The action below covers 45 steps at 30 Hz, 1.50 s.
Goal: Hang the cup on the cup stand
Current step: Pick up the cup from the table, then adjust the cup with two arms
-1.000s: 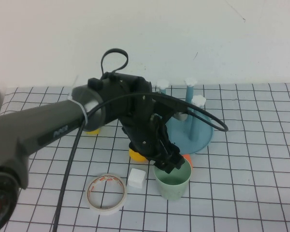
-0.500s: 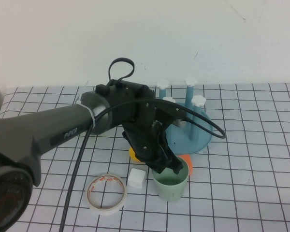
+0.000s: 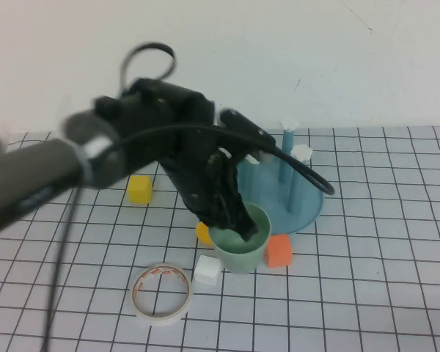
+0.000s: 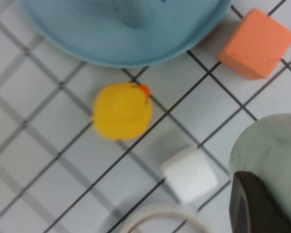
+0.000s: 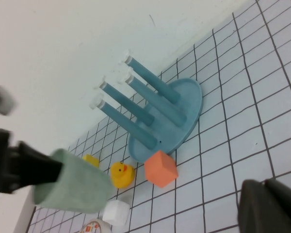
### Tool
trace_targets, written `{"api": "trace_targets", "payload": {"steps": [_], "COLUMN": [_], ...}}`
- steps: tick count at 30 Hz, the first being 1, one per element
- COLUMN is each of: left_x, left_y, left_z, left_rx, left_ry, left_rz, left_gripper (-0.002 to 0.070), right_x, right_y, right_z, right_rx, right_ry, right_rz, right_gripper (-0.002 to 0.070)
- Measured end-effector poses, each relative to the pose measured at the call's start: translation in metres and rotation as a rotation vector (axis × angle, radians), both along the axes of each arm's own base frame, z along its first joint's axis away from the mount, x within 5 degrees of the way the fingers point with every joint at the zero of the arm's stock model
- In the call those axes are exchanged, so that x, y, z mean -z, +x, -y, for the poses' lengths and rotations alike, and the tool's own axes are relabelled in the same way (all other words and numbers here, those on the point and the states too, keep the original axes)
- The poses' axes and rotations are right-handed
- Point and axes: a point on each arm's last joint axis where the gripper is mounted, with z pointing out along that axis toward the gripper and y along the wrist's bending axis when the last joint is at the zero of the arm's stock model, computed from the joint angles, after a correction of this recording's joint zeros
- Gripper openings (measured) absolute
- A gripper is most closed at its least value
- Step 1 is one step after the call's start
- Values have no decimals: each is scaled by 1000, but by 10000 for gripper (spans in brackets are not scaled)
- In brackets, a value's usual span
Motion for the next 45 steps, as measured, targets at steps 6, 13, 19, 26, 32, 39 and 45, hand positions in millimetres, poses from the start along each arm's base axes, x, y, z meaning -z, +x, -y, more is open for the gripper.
{"api": "trace_targets", "payload": {"steps": [6, 13, 19, 26, 32, 39, 45], "left_x": [-43, -61, -48, -32, -39, -34, -18], "left_y": [-43, -91, -112, -120, -118, -108, -99], "left_z": [-32, -64, -80, -90, -92, -87, -82], "left_rx": [6, -32, -54, -84, -114, -158, -235], "left_ry": [-71, -284, -387, -534, -688, -813, -921], "left_rz": [169, 447, 615, 873, 1165, 1290, 1160], "left_gripper": [10, 10, 10, 9, 9, 8, 8], "right_x": [0, 2, 2, -2, -11, -24, -49], "right_y": [0, -1, -2, -4, -4, 3, 27], "right_z": [0, -2, -4, -11, -16, -22, -24], "right_rx": [-2, -27, -45, -88, -118, -205, -245], "right_ry": [-2, -3, 28, 201, 392, 497, 346], "right_rz": [-1, -22, -34, -47, -19, 23, -12], "right_gripper": [-1, -1, -1, -1, -1, 20, 311]}}
